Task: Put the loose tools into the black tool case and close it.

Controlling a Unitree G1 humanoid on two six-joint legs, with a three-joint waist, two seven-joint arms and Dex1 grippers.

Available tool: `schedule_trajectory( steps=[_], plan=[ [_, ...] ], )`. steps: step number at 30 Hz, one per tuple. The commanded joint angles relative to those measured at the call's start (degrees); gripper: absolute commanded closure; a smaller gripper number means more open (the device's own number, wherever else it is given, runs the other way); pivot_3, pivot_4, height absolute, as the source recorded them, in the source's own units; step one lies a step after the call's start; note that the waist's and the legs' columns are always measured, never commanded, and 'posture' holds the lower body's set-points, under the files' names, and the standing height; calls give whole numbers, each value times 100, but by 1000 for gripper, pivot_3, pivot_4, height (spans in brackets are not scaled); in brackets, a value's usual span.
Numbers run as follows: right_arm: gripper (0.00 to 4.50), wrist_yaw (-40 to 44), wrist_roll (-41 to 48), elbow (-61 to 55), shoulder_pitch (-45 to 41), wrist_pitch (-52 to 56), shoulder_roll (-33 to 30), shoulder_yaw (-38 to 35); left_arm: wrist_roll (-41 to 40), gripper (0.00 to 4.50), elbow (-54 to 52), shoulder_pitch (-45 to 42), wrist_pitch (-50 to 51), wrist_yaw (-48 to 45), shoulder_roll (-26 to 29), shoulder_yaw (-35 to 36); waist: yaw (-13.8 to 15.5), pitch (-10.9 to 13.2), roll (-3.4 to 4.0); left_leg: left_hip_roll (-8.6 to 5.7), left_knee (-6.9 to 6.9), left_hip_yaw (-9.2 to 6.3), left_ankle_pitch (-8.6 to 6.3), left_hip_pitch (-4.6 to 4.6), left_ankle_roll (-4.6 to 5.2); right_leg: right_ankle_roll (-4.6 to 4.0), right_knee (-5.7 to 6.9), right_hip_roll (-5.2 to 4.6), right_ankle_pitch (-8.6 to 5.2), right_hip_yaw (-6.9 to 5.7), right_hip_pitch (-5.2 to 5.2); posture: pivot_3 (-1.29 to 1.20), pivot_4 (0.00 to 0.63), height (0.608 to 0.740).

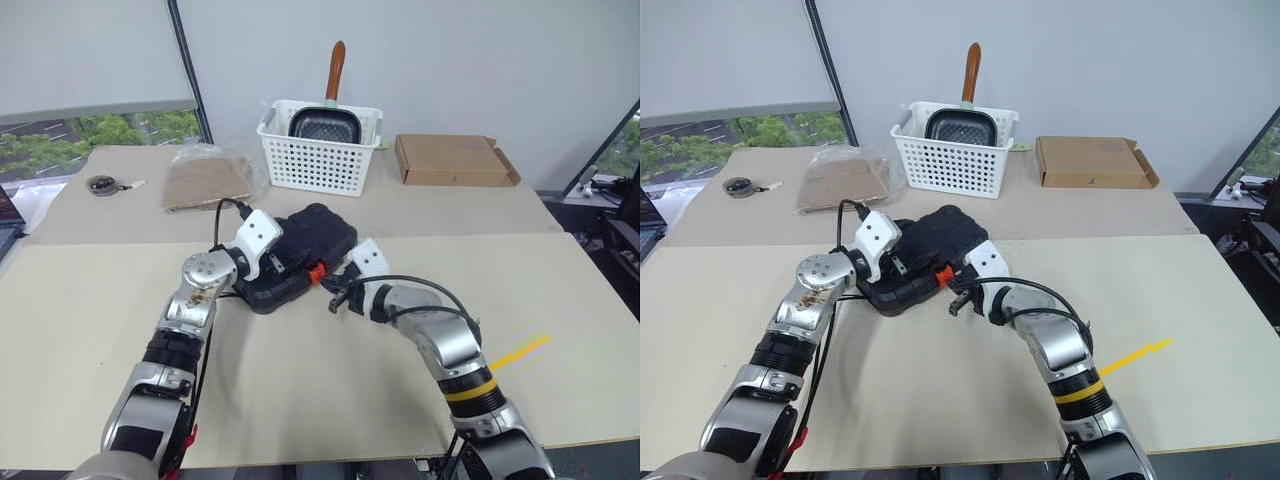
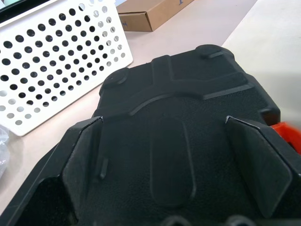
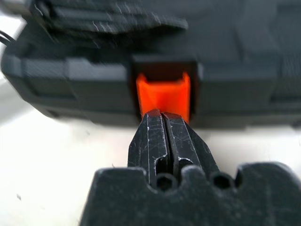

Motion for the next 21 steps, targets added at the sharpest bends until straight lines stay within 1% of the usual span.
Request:
schedule_trajectory(
  steps=[1,5,8,11,14,16,17,18,20,21],
  plan=[
    [4486,-123,-64,-57,-352,-426,163,-75,240,0,343,426,404,-143,-32,-379,-20,0,0,0,0,0,0,0,0,1,0,0,0,0,0,0,150,700],
    [4486,-100,-93,37,-407,-485,205,-60,244,0,324,444,427,-149,-34,-376,-56,1,1,2,-1,-1,0,2,-1,4,0,-1,2,-1,0,0,150,700],
    [4486,3,-51,-90,-310,-470,93,-115,176,0,284,452,392,-96,-18,-256,-62,1,1,2,-1,-3,0,2,-2,6,0,-2,3,-2,-1,0,150,700],
    [4486,279,57,-282,-71,-641,-224,-258,-74,0,109,493,232,-66,-18,17,-62,3,4,2,-2,-4,-1,-1,-3,6,-1,-5,3,-1,-3,0,150,700],
    [4486,681,155,-414,251,-1088,-695,-458,-722,0,-474,610,242,-215,-73,460,-54,7,11,-1,-8,-5,-1,-16,-3,6,-17,-3,3,-3,-8,0,150,700],
    [3906,971,261,-424,487,-1474,-993,-661,-1207,0,-1013,767,478,-362,-38,743,-51,8,10,-8,-28,0,0,-23,4,6,-49,1,4,-3,-7,0,150,700],
    [3718,1133,351,-400,612,-1616,-1127,-797,-1452,0,-1319,894,623,-454,22,878,-54,9,10,-12,-40,6,5,-29,22,6,-61,1,4,-1,-11,0,150,700],
    [3435,1330,370,-348,759,-1865,-1317,-905,-1695,0,-1659,1059,803,-529,106,1023,-61,13,6,-13,-49,15,19,-31,48,7,-65,1,3,1,-16,0,150,700],
    [2664,1587,395,-241,990,-2234,-1598,-1058,-2045,0,-2193,1369,1104,-618,264,1222,-71,20,3,-13,-56,25,30,-30,6,15,-65,3,-2,2,-19,0,150,700],
    [2401,1700,409,-167,1107,-2410,-1725,-1139,-2188,0,-2448,1549,1254,-635,357,1314,-77,24,3,-13,-65,32,30,-28,2,24,-66,5,-8,2,-20,0,150,700]
  ],
)
